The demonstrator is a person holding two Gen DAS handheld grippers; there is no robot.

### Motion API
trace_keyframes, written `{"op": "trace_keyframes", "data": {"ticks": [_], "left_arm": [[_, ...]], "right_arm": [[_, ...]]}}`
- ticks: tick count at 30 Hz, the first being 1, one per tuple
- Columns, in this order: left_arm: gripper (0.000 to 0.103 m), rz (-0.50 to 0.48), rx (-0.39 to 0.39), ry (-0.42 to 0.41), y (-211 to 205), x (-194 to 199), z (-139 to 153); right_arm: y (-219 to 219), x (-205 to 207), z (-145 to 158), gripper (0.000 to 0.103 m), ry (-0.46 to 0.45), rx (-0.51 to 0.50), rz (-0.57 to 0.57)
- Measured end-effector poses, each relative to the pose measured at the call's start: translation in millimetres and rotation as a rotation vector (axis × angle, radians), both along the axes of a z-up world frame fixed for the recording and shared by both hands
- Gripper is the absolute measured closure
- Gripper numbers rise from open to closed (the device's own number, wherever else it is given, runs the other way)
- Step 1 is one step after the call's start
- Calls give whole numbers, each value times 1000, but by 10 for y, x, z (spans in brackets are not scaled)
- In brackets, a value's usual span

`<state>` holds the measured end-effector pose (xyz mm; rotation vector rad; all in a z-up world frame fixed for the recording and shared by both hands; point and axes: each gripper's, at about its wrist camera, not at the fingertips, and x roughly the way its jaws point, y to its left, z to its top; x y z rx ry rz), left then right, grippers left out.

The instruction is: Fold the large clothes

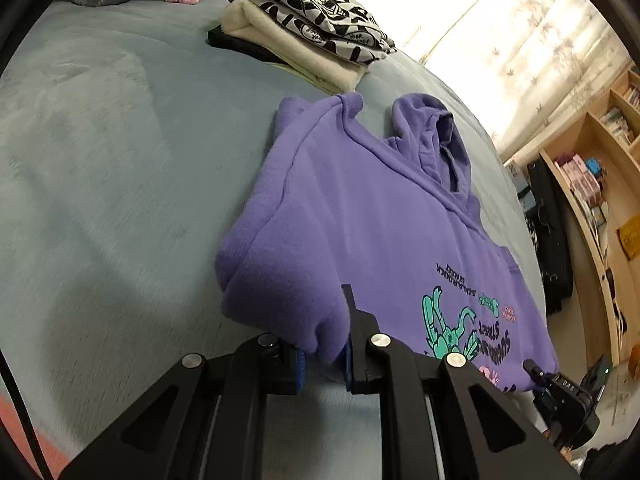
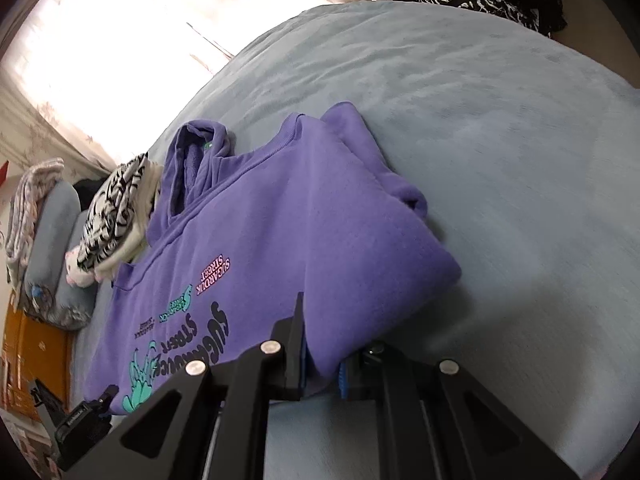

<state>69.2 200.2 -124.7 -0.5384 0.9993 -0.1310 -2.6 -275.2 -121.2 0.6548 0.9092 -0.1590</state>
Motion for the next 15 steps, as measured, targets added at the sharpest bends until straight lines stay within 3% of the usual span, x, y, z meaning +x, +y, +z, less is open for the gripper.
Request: {"op": "trace_keyframes", "data": {"ticks": [6,11,15], "left_arm": [[82,-42,53,37,2,-82,-15],[60,-105,162,19,-81,-174,150],[59,-154,191,4,-140,-259,307]], "right_arm": [[36,-67,-74,86,65,-3,22],[160,-150,28,78,103,-75,97],[284,-240,103,76,117,-99,169]]}}
